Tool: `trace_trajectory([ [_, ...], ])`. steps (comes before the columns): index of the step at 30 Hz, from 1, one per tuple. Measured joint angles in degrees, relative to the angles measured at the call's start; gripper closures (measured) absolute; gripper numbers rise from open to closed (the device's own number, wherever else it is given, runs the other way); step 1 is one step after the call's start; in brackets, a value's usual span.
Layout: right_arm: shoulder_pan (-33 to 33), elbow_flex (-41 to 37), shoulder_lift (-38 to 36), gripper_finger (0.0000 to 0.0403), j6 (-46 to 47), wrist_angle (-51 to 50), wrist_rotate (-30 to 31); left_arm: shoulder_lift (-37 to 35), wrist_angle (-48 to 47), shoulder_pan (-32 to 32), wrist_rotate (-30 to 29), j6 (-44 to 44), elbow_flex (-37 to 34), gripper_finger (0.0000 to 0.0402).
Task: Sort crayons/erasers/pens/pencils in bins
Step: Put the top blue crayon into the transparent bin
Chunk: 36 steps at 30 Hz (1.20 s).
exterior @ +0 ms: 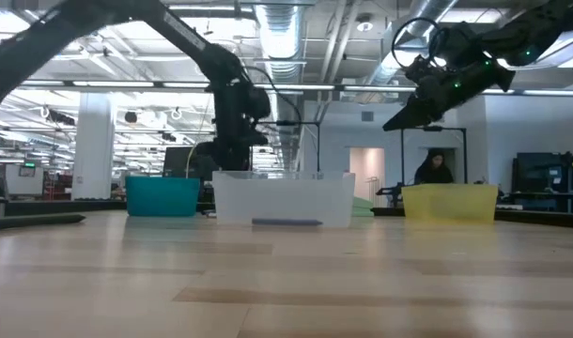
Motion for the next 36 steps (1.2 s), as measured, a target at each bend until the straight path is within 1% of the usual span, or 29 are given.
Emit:
trace_trajectory([
  [6,0.21,0.0,0.0,0.0399,-0.97,-0.08,-0.02,7.21,-7.58,-0.08,-4.57,-0.49,6.35,0.0292],
  [10,0.21,0.0,0.0,0.04,-1.15,-0.07,-0.01,8.95,-8.69,0.21,-5.13,-0.44,6.73,0.0271],
  [18,0.21,0.0,0.02,0.04,-1.25,-0.1,-0.01,9.09,-8.69,1.92,-5.06,-0.51,6.01,0.0267],
  [22,0.21,0.0,0.02,0.04,-1.28,-0.11,-0.01,9.09,-8.9,2.42,-2.1,-0.75,5.99,0.0267],
  [32,0.21,0.0,0.02,0.0399,-1.28,-0.28,-0.01,9.09,-8.33,2.44,-2.6,-1.47,5.94,0.0271],
  [36,0.19,0.0,0.02,0.04,-1.28,-0.33,-0.01,9.01,-7.83,2.91,-1.56,-1.93,4.36,0.0275],
])
